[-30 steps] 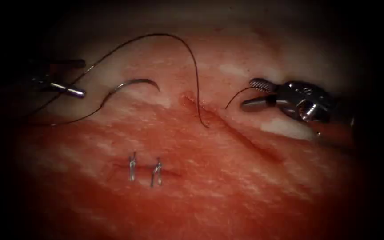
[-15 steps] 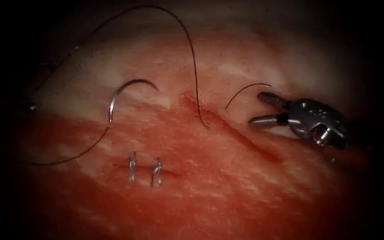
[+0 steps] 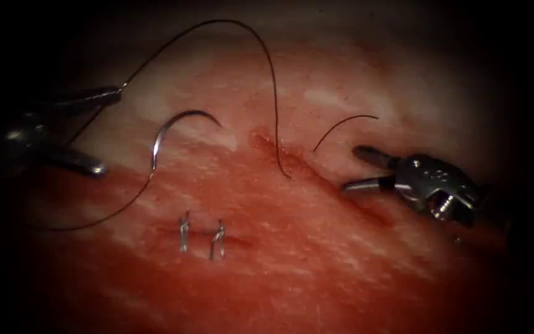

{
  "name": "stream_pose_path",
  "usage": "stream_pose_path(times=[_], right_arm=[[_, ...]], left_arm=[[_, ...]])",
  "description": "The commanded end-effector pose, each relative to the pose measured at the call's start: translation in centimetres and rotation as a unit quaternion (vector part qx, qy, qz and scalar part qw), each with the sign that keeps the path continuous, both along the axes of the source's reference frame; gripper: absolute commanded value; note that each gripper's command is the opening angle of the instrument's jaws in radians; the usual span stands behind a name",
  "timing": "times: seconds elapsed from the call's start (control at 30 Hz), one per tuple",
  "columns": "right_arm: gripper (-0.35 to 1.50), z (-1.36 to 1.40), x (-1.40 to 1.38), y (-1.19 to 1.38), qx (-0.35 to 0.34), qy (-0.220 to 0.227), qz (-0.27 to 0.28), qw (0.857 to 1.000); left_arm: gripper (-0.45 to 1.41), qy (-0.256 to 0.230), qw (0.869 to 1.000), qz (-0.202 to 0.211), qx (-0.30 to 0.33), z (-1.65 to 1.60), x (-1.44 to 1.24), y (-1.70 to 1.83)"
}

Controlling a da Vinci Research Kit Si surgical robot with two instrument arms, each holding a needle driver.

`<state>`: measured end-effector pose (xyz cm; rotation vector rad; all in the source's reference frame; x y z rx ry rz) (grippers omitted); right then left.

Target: Wound Closure

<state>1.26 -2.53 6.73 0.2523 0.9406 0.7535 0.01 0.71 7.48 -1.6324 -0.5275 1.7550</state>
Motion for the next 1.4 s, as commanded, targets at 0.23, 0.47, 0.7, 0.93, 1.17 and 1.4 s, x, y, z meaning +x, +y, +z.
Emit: stream_pose_path(times=[0.23,0.47,0.7,0.93,1.17,1.4], right_arm=[[1.38,0.03,0.11,-0.03,0.000,0.002,0.000,1.000],[1.38,-0.01,0.17,-0.06,0.000,0.001,0.000,1.000],[1.38,-0.06,0.19,-0.12,0.001,0.002,-0.002,1.000],[1.38,-0.30,0.24,-0.16,-0.005,0.023,0.011,1.000],[-0.35,-0.64,0.07,0.22,-0.028,0.081,0.059,0.995],[-0.35,-0.52,0.21,0.76,-0.082,0.086,0.048,0.992]], left_arm=[[-0.32,0.060,0.998,0.005,0.005,0.08,-0.09,-0.14],[-0.45,0.095,0.995,-0.010,0.007,0.12,0.01,-0.15],[-0.45,0.136,0.991,-0.010,0.013,0.14,0.06,-0.20],[-0.45,0.148,0.989,-0.006,-0.009,0.21,-0.04,-0.20],[-0.45,0.164,0.984,0.018,-0.066,0.32,-0.18,-0.24],[-0.45,0.179,0.978,0.045,-0.101,0.52,-0.21,-0.26]])
